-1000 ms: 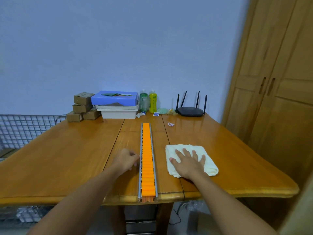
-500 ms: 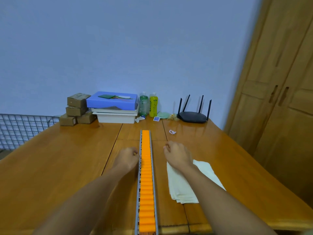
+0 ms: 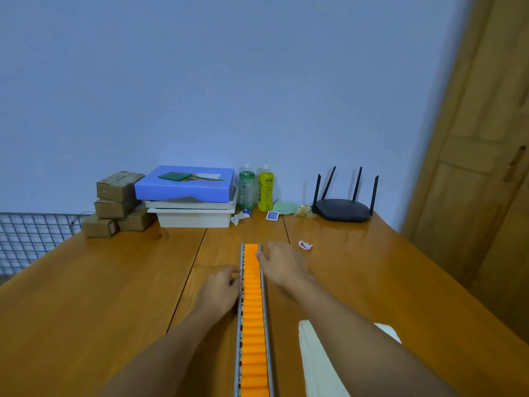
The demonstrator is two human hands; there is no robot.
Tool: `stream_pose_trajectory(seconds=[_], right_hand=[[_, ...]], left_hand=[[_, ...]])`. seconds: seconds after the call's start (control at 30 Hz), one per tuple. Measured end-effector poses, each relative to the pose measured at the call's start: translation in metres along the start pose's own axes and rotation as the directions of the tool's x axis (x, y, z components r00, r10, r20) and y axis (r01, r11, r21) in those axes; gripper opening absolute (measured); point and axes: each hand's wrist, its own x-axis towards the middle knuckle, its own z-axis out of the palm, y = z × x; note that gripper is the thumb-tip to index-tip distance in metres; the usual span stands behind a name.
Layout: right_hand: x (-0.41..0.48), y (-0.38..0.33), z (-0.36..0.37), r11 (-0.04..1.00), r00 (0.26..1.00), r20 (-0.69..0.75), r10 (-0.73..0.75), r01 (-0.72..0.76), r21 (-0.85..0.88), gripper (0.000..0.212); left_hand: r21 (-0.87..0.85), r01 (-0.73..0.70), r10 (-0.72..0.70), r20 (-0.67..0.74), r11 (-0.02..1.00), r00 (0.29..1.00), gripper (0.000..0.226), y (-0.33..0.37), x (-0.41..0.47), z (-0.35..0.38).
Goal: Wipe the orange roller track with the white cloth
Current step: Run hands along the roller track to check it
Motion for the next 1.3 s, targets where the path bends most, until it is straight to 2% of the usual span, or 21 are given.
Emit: stream_pose_trajectory(seconds=[0.2, 0.43, 0.87, 1.3], right_hand=[[0.037, -0.007, 0.028, 1.0, 0.995, 0.1, 0.021, -0.023, 0.015, 0.054], [0.06, -0.017, 0.052, 0.991, 0.968, 0.215, 0.131, -0.136, 0.008, 0.066], [0.071, -0.006, 0.067, 0.989, 0.967, 0.208, 0.146, -0.141, -0.039, 0.072], [0.04, 0.0, 0.052, 0.993, 0.971, 0.211, 0.115, -0.105, -0.057, 0.062]], left_hand=[[-0.017, -0.004, 0.003, -0.059, 1.0, 0.998, 0.025, -0.016, 0.017, 0.012], [-0.051, 0.009, -0.013, -0.085, 0.999, 0.996, 0.027, -0.021, 0.021, 0.015], [-0.089, 0.016, -0.024, -0.088, 0.996, 0.996, 0.027, -0.022, 0.023, 0.015], [-0.139, 0.04, -0.05, -0.069, 0.99, 0.996, 0.024, -0.026, 0.024, 0.016]])
